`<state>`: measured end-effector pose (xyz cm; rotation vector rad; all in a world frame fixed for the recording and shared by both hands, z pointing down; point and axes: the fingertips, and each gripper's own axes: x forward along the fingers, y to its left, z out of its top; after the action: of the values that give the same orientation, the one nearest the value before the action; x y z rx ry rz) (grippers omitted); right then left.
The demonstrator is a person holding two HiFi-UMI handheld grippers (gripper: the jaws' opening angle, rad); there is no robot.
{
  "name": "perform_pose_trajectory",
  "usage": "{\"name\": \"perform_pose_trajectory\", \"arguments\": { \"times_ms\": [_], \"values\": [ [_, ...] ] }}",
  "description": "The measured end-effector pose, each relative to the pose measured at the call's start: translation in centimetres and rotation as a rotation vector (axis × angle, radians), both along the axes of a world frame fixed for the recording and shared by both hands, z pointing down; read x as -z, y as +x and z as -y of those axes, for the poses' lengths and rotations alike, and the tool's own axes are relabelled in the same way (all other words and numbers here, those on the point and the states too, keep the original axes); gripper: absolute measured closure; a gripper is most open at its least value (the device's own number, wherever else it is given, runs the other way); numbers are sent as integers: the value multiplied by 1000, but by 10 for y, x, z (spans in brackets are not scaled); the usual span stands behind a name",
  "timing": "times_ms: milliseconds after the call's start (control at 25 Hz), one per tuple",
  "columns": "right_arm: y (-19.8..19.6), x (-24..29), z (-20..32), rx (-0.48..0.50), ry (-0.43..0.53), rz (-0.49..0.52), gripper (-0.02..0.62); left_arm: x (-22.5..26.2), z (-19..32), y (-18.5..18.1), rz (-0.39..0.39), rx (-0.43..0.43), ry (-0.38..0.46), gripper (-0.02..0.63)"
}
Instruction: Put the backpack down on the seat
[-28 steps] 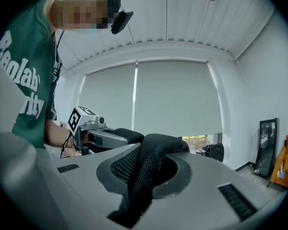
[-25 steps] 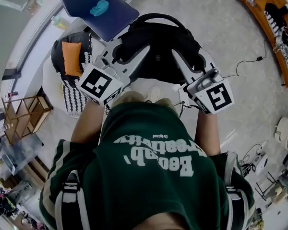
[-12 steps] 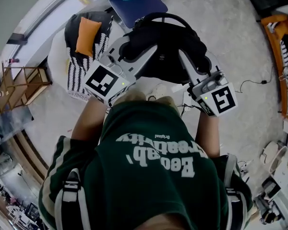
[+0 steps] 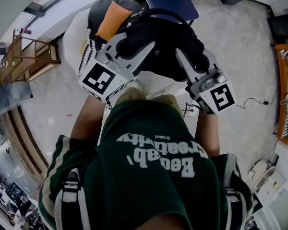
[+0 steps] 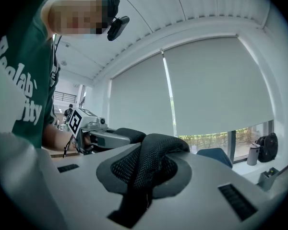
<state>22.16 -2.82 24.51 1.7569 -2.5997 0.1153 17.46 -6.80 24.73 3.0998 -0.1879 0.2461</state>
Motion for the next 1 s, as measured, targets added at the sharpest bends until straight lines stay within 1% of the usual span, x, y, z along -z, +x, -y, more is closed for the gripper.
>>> {"name": "perform_pose_trajectory", "arguments": {
  "times_ms": [320,520,720,920,1000],
  "values": [
    [-127,-5,65,135,2,-4,523,-4,57,-131,17,133,21,520],
    [-191,-11,94,214,-7,1,523,-10,82,-197,26,213,9,520],
    [-237,-20,113,351,-60,-28,523,-12,100,-246,29,332,1,520],
    [-278,-26,137,487,-72,-34,523,-20,118,-289,29,454,-4,520],
    [-288,-30,151,538,-78,-39,523,-25,129,-299,37,499,-9,520]
  ]
}}
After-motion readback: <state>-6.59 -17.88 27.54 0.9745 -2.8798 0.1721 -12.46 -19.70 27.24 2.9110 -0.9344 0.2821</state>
